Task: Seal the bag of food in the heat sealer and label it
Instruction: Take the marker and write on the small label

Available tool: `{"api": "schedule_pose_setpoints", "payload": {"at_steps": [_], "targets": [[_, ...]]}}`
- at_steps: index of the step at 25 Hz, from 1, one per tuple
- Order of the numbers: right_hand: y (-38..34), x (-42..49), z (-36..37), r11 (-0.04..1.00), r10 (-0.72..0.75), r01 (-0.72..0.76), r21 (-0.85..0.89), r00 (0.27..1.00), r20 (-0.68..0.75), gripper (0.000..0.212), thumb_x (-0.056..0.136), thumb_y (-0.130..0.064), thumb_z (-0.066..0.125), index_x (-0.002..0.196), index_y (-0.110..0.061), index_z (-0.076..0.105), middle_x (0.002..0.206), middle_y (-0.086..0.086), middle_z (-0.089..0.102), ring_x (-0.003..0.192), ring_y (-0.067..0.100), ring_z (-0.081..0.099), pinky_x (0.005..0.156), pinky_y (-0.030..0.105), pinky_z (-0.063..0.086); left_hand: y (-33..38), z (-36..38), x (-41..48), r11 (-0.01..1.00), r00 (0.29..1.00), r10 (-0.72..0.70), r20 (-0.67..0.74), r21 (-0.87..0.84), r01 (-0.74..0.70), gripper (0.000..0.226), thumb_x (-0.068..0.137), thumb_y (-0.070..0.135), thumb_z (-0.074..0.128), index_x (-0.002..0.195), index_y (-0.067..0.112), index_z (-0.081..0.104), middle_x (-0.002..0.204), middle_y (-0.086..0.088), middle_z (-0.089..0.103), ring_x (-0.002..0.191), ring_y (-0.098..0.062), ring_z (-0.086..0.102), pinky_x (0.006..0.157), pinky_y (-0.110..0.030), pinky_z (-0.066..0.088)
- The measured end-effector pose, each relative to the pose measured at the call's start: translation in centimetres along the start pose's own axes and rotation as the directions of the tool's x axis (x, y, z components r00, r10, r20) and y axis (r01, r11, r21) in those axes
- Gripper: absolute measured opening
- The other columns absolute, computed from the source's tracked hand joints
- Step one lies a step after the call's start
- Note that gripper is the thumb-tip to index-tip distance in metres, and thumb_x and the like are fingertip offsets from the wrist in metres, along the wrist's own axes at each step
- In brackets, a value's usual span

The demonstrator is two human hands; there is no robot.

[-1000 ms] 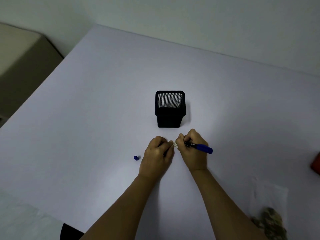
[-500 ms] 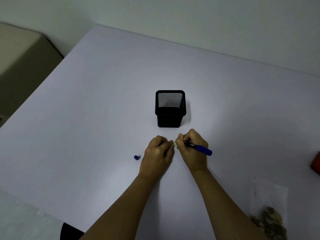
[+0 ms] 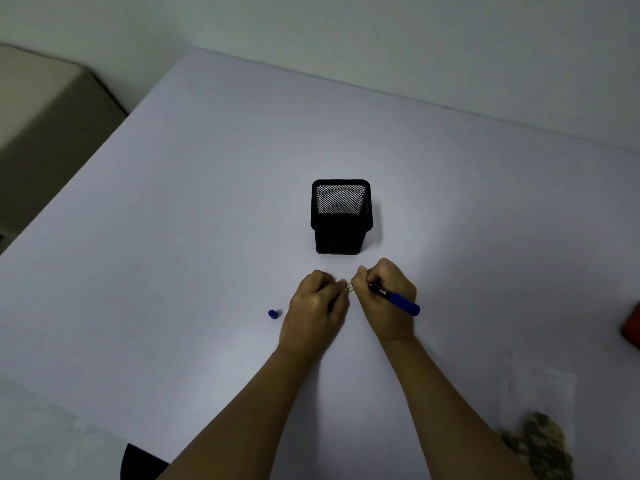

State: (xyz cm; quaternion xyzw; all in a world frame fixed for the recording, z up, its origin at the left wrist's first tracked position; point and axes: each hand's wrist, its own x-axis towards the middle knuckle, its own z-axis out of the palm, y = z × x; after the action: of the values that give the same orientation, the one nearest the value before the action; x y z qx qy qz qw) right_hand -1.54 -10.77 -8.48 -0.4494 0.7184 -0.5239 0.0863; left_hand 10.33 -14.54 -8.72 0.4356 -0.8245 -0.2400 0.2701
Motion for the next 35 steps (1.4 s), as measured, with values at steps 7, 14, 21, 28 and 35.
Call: {"api": "schedule_pose_setpoints", "payload": {"at_steps": [7, 14, 21, 28, 35], "targets": [[0.19, -0.07, 0.08, 0.997, -0.072, 0.071, -0.023, 0.997, -0.040, 0.025, 0.083, -0.014, 0.053, 0.063, -0.009, 0.039, 0.053, 0.011, 0.044, 0.058, 0.005, 0.032, 0.054, 0.003, 0.033, 0.05, -0.05, -0.13, 1.000, 1.000, -0.003, 0.006, -0.005, 0.003, 0.025, 0.088, 0.023, 0.056, 0.086, 0.004, 0.072, 0.082, -0.007, 0.063, 0.072, -0.014, 0.057, 0.068, -0.012, 0.040], [0.14, -0.02, 0.16, 0.995, -0.097, 0.096, -0.032, 0.995, -0.025, 0.025, 0.084, -0.016, 0.053, 0.067, -0.018, 0.035, 0.054, 0.009, 0.044, 0.059, 0.004, 0.033, 0.054, 0.005, 0.034, 0.00, 0.00, -0.12, 1.000, 1.000, -0.006, 0.004, -0.001, 0.006, 0.027, 0.089, 0.025, 0.055, 0.086, 0.004, 0.072, 0.082, -0.007, 0.063, 0.072, -0.014, 0.057, 0.068, -0.012, 0.041], [0.15, -0.02, 0.13, 0.996, -0.076, 0.074, -0.056, 0.997, -0.026, 0.029, 0.085, -0.016, 0.053, 0.061, -0.002, 0.044, 0.055, 0.013, 0.047, 0.057, 0.014, 0.039, 0.055, 0.003, 0.034, -0.08, 0.08, -0.16, 1.000, 1.000, 0.002, 0.003, 0.007, -0.002, 0.017, 0.086, 0.018, 0.062, 0.086, 0.004, 0.072, 0.082, -0.008, 0.063, 0.072, -0.015, 0.058, 0.067, -0.014, 0.042], [0.05, -0.09, 0.21, 0.996, -0.081, 0.079, -0.041, 0.996, -0.035, 0.022, 0.084, -0.016, 0.053, 0.066, -0.012, 0.040, 0.055, 0.011, 0.047, 0.058, 0.015, 0.040, 0.055, 0.002, 0.034, -0.13, 0.10, -0.10, 1.000, 1.000, 0.007, -0.012, 0.001, -0.007, 0.019, 0.087, 0.018, 0.061, 0.085, 0.003, 0.072, 0.081, -0.008, 0.063, 0.071, -0.015, 0.057, 0.068, -0.013, 0.041], [0.09, -0.11, 0.31, 0.996, -0.084, 0.083, -0.029, 0.995, -0.049, 0.023, 0.084, -0.017, 0.052, 0.068, -0.017, 0.036, 0.054, 0.013, 0.049, 0.059, 0.018, 0.042, 0.055, 0.002, 0.034, -0.16, 0.07, -0.11, 1.000, 1.000, 0.006, -0.009, 0.010, -0.006, 0.021, 0.087, 0.020, 0.060, 0.086, 0.004, 0.072, 0.081, -0.008, 0.063, 0.071, -0.014, 0.057, 0.069, -0.011, 0.040]]}}
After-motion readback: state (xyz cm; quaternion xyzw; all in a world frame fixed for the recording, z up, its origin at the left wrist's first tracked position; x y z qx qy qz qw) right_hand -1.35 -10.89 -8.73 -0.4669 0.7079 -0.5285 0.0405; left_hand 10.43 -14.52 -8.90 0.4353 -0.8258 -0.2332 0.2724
